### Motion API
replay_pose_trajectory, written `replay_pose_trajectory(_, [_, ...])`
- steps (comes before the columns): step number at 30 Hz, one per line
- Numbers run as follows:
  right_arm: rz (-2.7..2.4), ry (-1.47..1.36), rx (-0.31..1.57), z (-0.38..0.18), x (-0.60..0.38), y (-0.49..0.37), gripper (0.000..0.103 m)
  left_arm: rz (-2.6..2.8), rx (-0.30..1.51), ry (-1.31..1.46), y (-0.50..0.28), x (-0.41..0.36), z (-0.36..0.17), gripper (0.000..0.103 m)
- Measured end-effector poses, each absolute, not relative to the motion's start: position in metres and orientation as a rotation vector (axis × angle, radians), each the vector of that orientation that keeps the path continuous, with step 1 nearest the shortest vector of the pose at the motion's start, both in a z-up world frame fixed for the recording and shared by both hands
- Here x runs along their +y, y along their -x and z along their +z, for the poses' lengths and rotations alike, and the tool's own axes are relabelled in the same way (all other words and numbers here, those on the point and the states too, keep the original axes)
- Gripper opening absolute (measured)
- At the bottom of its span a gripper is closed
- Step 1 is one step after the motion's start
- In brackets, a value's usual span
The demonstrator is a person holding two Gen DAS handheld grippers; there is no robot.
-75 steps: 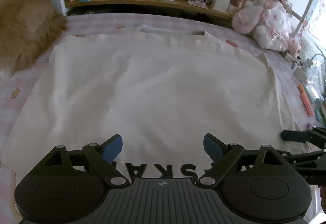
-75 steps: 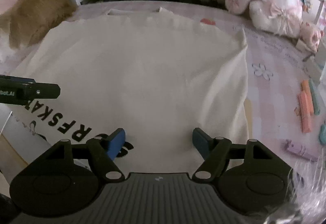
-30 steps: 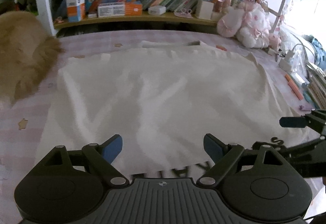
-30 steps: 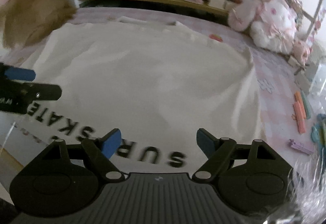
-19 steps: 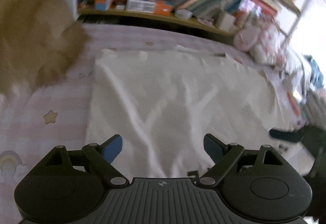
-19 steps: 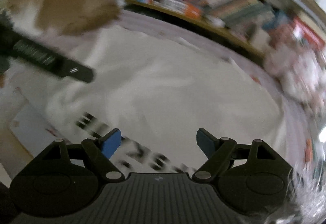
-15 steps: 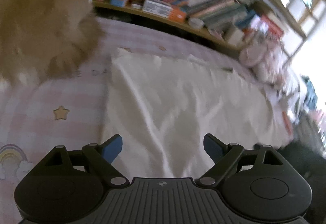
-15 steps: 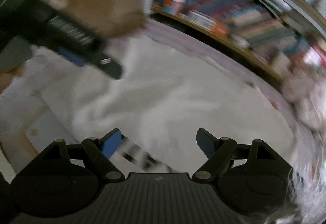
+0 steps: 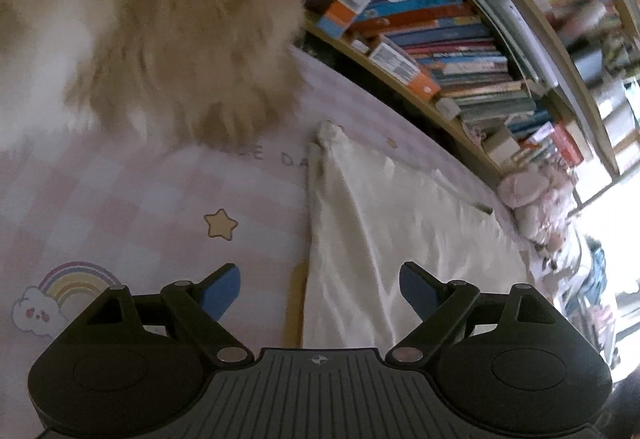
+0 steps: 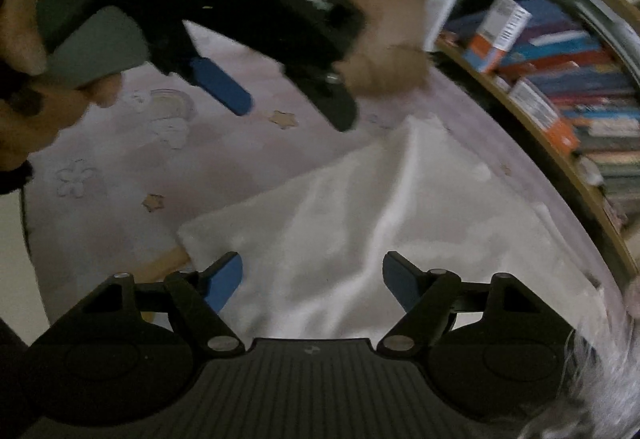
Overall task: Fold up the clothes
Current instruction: 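Grasp the shirt hem with the left gripper while the right gripper grasps it too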
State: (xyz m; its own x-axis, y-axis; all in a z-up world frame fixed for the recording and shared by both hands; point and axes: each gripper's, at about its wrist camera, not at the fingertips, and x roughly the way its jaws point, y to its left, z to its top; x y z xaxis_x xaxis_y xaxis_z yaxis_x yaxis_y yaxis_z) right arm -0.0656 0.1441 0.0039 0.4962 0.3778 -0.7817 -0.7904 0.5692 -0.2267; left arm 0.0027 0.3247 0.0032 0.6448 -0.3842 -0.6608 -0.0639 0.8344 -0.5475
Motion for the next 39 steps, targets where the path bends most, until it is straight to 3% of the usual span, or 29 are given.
replay_pose_trajectory(4, [0.895, 0.656, 0.769, 0.002, 0.160, 0.077, 0.076, -0.206, 0.875, 0.585, -0.004, 0.327, 0.001, 0.089])
replay_pose_trajectory(12, [0.907, 0.715, 0.842, -0.014, 0.177, 0.076, 0.054, -0.245, 0.935, 0.622, -0.003, 0.329, -0.006, 0.089])
replay_pose_trajectory(13, [0.908, 0.703, 0.846, -0.014, 0.177, 0.075, 0.050, -0.263, 0.949, 0.637, -0.003, 0.329, -0.008, 0.089])
replay_pose_trajectory(15, [0.900, 0.684, 0.848, -0.013, 0.176, 0.074, 0.033, -0.302, 0.988, 0.681, -0.005, 0.330, -0.012, 0.089])
replay_pose_trajectory(17, [0.879, 0.670, 0.836, -0.010, 0.173, 0.072, 0.011, -0.333, 1.039, 0.728, -0.006, 0.332, -0.019, 0.089])
replay_pose_trajectory(19, [0.861, 0.611, 0.834, -0.004, 0.167, 0.069, 0.006, -0.350, 1.079, 0.764, -0.007, 0.333, -0.024, 0.091])
replay_pose_trajectory(27, [0.750, 0.306, 0.819, 0.042, 0.119, 0.049, 0.006, -0.493, 1.119, 1.114, -0.009, 0.334, -0.054, 0.099])
replay_pose_trajectory(35, [0.771, 0.222, 0.841, 0.058, 0.109, 0.044, 0.006, -0.569, 1.096, 1.354, -0.012, 0.319, -0.077, 0.101])
replay_pose_trajectory(39, [0.760, 0.189, 0.889, 0.051, 0.108, 0.046, 0.018, -0.571, 1.088, 1.371, -0.014, 0.313, -0.080, 0.101])
